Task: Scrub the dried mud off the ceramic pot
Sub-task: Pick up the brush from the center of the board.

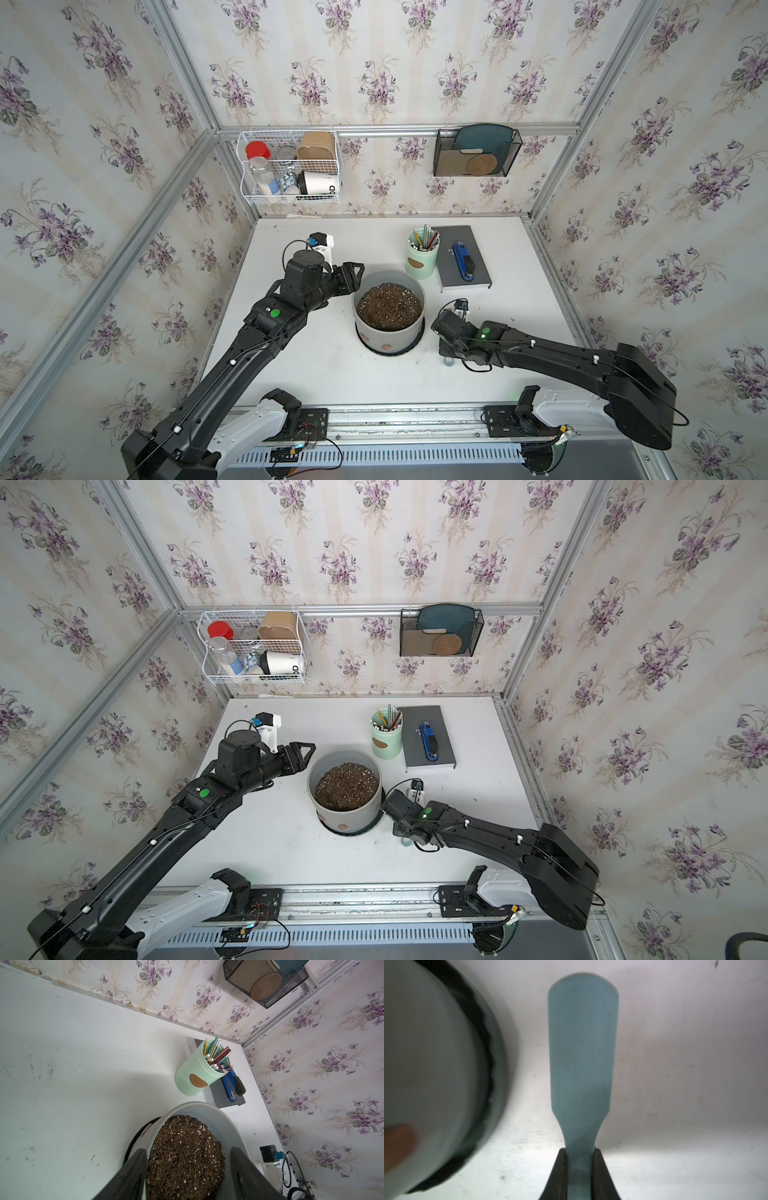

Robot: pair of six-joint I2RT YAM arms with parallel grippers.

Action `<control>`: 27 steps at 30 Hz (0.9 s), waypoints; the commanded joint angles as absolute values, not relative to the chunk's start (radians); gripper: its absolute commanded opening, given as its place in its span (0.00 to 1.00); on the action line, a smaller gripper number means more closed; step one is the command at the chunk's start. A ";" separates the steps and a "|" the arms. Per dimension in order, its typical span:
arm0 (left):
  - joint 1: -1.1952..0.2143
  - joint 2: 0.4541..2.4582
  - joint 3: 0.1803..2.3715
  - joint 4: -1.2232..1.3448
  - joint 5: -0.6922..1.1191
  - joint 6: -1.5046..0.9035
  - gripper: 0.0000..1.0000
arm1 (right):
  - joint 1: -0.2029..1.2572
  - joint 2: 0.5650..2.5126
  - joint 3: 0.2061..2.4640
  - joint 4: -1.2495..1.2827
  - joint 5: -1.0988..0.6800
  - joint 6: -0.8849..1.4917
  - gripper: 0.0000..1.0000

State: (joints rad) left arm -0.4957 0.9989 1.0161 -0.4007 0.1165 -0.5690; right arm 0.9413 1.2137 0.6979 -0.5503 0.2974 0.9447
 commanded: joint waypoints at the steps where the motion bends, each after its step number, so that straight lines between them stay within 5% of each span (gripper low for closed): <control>1: -0.488 0.989 1.030 -0.338 0.212 -0.565 0.72 | 0.921 1.136 0.764 -0.562 0.348 0.855 0.00; 5: -0.439 0.976 0.995 -0.163 0.474 -0.648 0.80 | 0.856 1.008 0.880 -0.416 0.199 0.692 0.00; 7: -0.400 0.994 0.953 0.009 0.670 -0.754 0.81 | 0.788 0.963 0.912 -0.295 -0.026 0.628 0.00; 11: -0.316 1.085 0.810 0.699 0.939 -1.169 0.81 | 0.676 0.944 0.930 0.036 -0.509 0.663 0.00; 15: -0.306 1.244 0.816 1.172 1.004 -1.469 0.80 | 0.657 1.026 0.973 0.237 -0.753 0.768 0.00; 27: -0.366 1.369 0.931 1.320 1.047 -1.474 0.81 | 0.657 1.225 0.942 0.713 -0.958 1.091 0.00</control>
